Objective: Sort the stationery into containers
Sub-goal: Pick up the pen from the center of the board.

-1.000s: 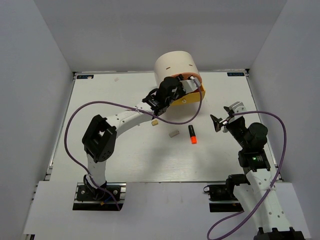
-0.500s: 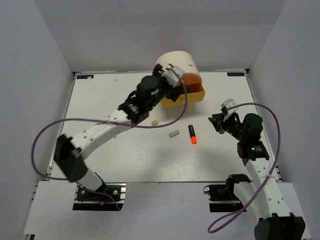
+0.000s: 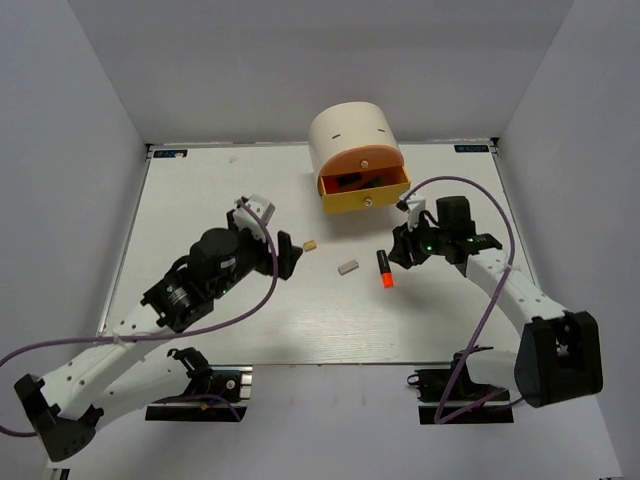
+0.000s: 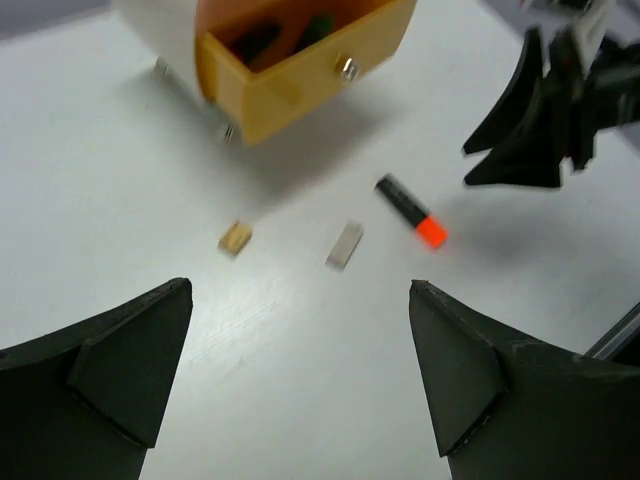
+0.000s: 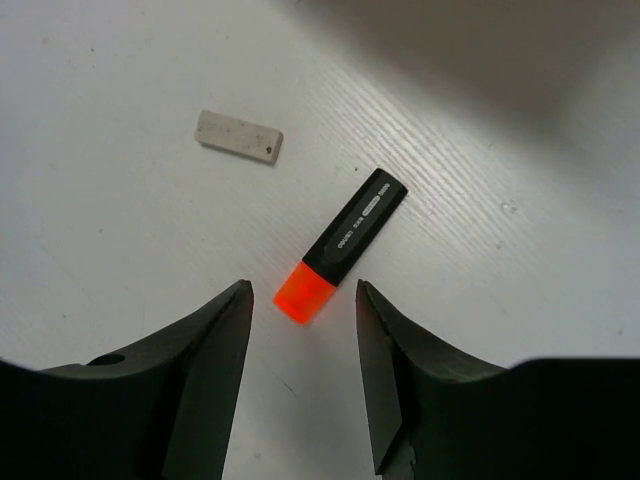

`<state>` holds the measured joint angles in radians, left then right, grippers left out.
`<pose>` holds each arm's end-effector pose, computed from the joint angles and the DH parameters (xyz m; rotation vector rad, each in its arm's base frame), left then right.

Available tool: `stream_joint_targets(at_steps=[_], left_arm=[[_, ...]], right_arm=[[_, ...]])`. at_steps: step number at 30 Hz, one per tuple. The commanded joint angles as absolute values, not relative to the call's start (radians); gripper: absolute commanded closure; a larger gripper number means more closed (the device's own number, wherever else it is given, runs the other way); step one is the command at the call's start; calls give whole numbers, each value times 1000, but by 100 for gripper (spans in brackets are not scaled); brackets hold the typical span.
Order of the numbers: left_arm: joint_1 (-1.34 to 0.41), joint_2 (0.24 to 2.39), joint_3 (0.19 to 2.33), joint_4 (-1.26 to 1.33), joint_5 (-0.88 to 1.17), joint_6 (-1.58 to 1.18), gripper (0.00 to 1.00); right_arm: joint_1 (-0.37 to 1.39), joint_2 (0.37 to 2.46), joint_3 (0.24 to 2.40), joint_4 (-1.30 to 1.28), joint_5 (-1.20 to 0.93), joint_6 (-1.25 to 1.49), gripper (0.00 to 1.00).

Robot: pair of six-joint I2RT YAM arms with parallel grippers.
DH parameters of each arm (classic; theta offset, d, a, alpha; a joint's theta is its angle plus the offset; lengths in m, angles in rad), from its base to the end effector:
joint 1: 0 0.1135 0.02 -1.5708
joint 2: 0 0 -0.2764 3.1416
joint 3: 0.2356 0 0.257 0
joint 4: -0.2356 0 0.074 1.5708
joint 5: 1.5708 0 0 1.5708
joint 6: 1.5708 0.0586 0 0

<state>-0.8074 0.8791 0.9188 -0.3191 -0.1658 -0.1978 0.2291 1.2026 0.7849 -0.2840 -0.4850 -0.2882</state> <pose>0.1575 -0.1506 0.3599 0.4515 1.8269 -0.5449 0.2561 0.0878 0.2436 -0.8113 2.0736 0.5166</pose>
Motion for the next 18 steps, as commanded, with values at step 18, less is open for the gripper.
stream_joint_targets(at_steps=[18], left_arm=[[-807, 647, 699, -405, -150, -229, 1]], right_arm=[[471, 1512, 781, -126, -5, -146, 33]])
